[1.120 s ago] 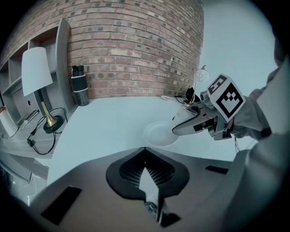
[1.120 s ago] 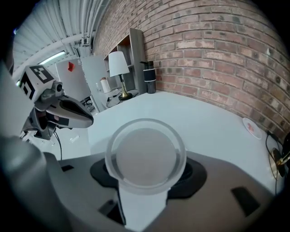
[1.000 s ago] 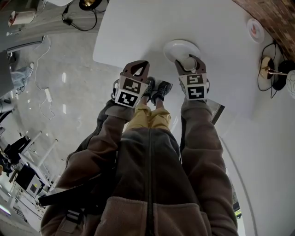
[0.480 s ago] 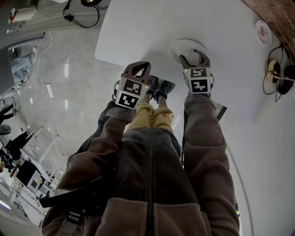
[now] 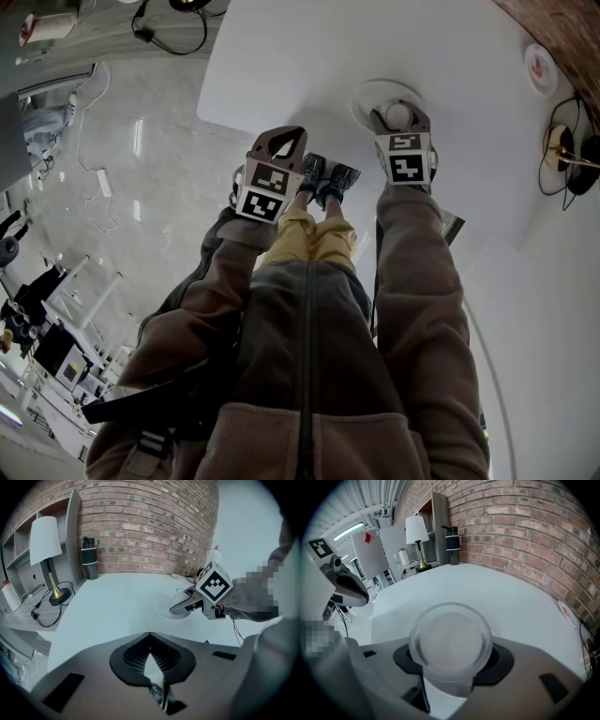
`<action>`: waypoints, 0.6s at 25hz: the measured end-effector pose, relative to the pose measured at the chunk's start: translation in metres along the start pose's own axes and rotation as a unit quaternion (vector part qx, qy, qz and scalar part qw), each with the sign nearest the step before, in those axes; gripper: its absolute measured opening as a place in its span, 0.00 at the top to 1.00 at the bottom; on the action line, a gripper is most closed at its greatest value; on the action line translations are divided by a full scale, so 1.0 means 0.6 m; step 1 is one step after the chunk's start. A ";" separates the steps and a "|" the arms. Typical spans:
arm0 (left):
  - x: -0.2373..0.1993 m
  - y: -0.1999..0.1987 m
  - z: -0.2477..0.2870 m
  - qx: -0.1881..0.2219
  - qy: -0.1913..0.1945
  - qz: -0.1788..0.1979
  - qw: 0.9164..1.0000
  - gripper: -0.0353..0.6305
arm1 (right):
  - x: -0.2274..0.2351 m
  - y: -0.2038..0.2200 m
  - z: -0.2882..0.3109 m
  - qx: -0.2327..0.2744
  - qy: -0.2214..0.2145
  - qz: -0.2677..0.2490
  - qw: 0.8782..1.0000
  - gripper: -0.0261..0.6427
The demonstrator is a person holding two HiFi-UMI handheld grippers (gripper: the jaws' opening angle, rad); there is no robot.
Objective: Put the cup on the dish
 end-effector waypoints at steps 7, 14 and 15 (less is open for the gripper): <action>-0.004 0.006 -0.005 -0.001 -0.003 -0.002 1.000 0.94 | -0.004 0.000 0.002 0.010 -0.001 -0.004 1.000 0.58; 0.002 0.005 -0.015 0.004 -0.004 0.002 1.000 0.94 | 0.004 0.001 -0.013 0.056 -0.006 0.001 0.998 0.52; 0.002 0.003 -0.017 0.007 -0.005 0.002 1.000 0.94 | 0.003 -0.001 -0.023 0.062 -0.007 0.001 0.998 0.48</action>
Point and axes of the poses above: the fingertips, and each gripper's own axes: z forward along the fingers, x to its right, y out of its underside, the point moved 8 cm from there along -z, backward along the fingers, and after that the axes turned 5 degrees about x, right-handed, at the moved point
